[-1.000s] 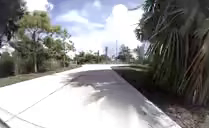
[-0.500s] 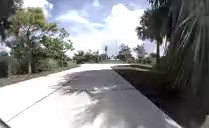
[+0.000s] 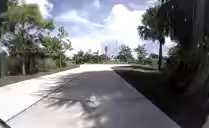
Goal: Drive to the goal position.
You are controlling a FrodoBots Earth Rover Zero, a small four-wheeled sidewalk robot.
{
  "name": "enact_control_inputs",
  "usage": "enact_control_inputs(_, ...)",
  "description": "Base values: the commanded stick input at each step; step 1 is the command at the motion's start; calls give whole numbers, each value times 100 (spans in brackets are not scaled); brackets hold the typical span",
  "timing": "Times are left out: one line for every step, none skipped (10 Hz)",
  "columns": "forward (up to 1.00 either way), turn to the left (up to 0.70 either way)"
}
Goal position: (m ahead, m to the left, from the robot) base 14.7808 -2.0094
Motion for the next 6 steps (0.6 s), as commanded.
enact_control_inputs(85,0)
enact_control_inputs(85,0)
enact_control_inputs(85,0)
enact_control_inputs(85,0)
enact_control_inputs(85,0)
enact_control_inputs(85,0)
